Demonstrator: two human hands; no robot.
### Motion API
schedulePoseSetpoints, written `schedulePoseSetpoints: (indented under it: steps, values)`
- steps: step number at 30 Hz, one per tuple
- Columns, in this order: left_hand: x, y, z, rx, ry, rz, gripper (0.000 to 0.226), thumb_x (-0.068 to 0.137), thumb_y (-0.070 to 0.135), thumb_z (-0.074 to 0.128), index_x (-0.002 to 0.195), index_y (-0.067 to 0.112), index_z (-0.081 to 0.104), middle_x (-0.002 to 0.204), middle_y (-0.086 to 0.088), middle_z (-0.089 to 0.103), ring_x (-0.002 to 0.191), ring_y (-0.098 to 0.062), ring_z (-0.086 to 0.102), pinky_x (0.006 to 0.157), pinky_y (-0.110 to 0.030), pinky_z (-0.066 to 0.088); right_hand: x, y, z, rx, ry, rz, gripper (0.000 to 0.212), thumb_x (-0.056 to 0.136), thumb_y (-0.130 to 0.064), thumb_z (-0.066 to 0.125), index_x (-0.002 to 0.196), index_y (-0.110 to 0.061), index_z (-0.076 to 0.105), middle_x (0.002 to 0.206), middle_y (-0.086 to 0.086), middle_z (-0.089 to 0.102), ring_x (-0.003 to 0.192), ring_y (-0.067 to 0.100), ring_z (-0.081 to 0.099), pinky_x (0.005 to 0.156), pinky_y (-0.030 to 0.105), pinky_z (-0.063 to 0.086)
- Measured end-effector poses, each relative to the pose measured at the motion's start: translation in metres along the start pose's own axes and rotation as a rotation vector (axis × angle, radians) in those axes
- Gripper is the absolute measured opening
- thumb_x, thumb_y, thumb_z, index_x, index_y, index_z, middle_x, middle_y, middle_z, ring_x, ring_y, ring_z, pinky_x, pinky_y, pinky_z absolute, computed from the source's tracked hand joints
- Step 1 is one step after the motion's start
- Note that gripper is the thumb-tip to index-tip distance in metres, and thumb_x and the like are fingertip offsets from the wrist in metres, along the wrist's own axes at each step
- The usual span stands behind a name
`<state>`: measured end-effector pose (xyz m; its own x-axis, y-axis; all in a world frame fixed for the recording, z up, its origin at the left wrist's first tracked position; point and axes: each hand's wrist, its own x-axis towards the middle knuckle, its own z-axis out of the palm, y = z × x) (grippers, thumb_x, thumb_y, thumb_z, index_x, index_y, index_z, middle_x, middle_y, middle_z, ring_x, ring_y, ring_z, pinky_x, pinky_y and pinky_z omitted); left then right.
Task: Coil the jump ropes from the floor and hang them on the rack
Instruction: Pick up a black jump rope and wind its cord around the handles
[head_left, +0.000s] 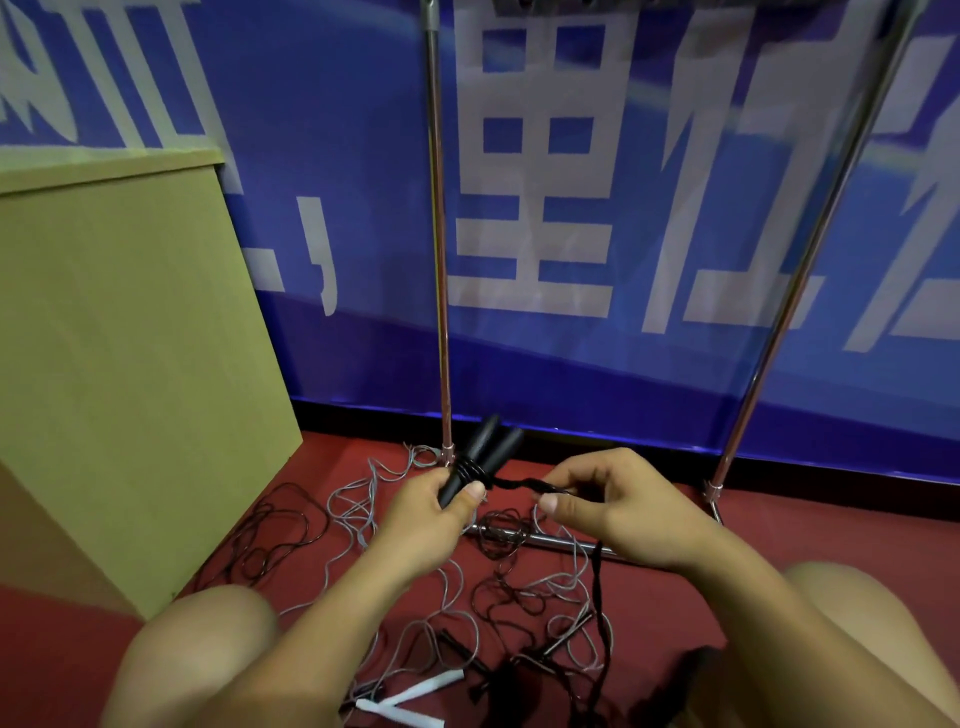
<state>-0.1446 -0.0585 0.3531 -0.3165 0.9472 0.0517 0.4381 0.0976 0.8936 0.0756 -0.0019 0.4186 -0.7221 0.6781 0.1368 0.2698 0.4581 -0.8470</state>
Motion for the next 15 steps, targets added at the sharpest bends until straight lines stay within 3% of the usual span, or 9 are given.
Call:
schedulePoseSetpoints:
  steps: [2,5,9,15]
  values:
    - [-0.001,-0.002,0.003,0.125,-0.075,0.025,0.017,0.096,0.032,0.062,0.082,0.021,0.063,0.060,0.010,0.052,0.055,-0.009,0.047,0.057,-0.027,0.037,0.000,0.001,0.001,-0.015,0.017,-0.011,0.008,0.090,-0.030,0.070,0.084,-0.028,0.074,0.081,0.013,0.069,0.069,0.015,0.057,0.070,0.045,0.050]
    - [-0.008,-0.001,0.008,0.267,-0.201,0.083,0.014,0.096,0.034,0.062,0.084,0.027,0.060,0.062,0.010,0.051,0.054,-0.003,0.045,0.052,-0.020,0.034,0.001,0.004,0.002,-0.073,0.043,-0.016,0.012,0.091,-0.029,0.068,0.082,-0.035,0.073,0.079,0.001,0.072,0.071,0.016,0.064,0.071,0.040,0.052]
    - [-0.015,0.001,0.012,0.347,-0.324,0.152,0.015,0.095,0.039,0.061,0.092,0.025,0.059,0.070,0.008,0.055,0.059,-0.005,0.049,0.055,-0.023,0.035,0.003,0.011,0.003,-0.152,0.075,0.024,0.013,0.092,-0.033,0.064,0.087,-0.025,0.073,0.082,0.002,0.074,0.079,0.021,0.070,0.076,0.048,0.056]
    - [-0.019,0.002,0.011,0.374,-0.458,0.246,0.022,0.094,0.043,0.062,0.080,0.030,0.050,0.066,0.010,0.048,0.056,-0.003,0.043,0.056,-0.027,0.035,0.005,0.013,0.007,-0.376,0.145,-0.010,0.015,0.093,-0.033,0.063,0.087,-0.022,0.072,0.077,-0.006,0.068,0.072,0.007,0.062,0.070,0.032,0.052]
